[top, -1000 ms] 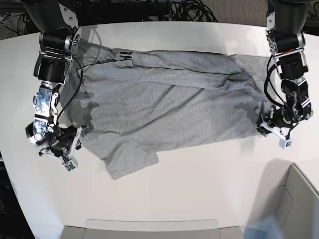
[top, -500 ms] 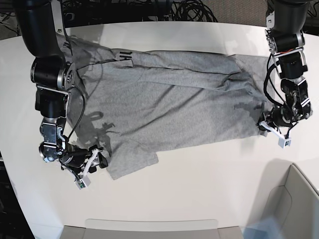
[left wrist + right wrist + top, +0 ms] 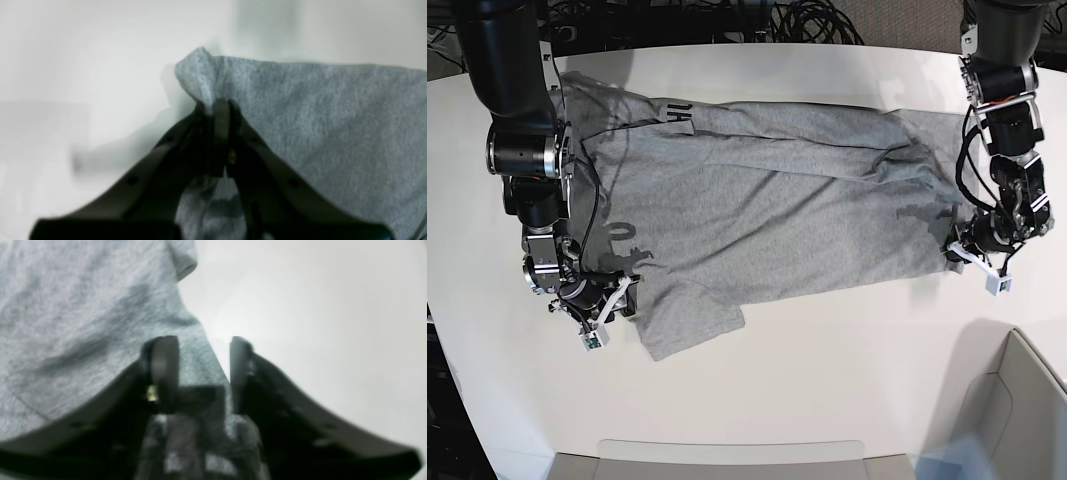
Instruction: Fold the T-shirt properly
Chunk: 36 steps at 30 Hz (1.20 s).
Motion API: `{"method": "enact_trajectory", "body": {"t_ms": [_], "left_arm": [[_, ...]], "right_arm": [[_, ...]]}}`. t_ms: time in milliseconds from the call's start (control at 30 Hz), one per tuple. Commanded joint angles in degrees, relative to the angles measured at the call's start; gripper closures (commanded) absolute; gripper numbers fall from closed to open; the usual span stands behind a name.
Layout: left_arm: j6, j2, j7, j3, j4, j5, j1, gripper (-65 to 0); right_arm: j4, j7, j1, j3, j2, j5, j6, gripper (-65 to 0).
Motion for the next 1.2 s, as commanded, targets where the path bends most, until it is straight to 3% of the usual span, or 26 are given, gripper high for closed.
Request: {"method": "enact_trajectory", "body": {"t_ms": [0, 133, 267, 433, 500, 633, 767, 867, 967, 1167], "left_arm": [[0.6, -0.5, 2.3, 0.2, 0.1, 1.6, -0.2, -2.8], [0.6, -0.5, 2.3, 0.2, 0.1, 1.6, -0.2, -2.8], [0.6, -0.5, 2.3, 0.2, 0.1, 1.6, -0.2, -2.8], [0.6, -0.5, 2.3, 0.2, 0.1, 1.6, -0.1, -2.8], [0.6, -0.5, 2.3, 0.1, 0.1, 1.6, 0.6, -2.8], [0.6, -0.5, 2.3, 0.1, 0.1, 1.6, 1.0, -2.8], [0.6, -0.5, 2.3, 0.1, 0.1, 1.6, 1.0, -2.8], [0.6, -0.5, 2.2, 0.1, 0.1, 1.6, 0.9, -2.8], [0.6, 0.2, 2.2, 0.1, 0.1, 1.6, 0.9, -2.8], [0.6, 0.3, 2.2, 0.1, 0.1, 1.6, 1.0, -2.8]], "right_arm": [[-0.1, -5.4, 0.0, -0.4, 0.3, -1.8, 0.6, -16.5], [-0.1, -12.3, -1.0, -0.2, 2.5, -1.8, 0.6, 0.0], [-0.1, -20.1, -1.1, -0.3, 3.6, -1.8, 0.7, 0.0], [0.1, -22.2, -3.7, -0.3, 4.9, -1.8, 0.8, 0.0], [2.0, -22.3, -5.2, 0.0, 5.0, -0.9, 4.8, 0.0], [14.9, -24.9, -11.8, 6.4, 6.0, 6.8, 16.8, 0.0], [40.6, -32.2, -21.6, 11.1, 4.9, 8.7, 17.1, 0.0], [55.4, -32.4, -27.9, 11.5, 2.5, 8.2, 17.1, 0.0], [61.4, -32.4, -30.0, 12.0, 0.9, 8.2, 17.1, 0.0], [68.7, -32.4, -30.2, 17.1, -0.8, 8.3, 17.1, -28.0]]}}
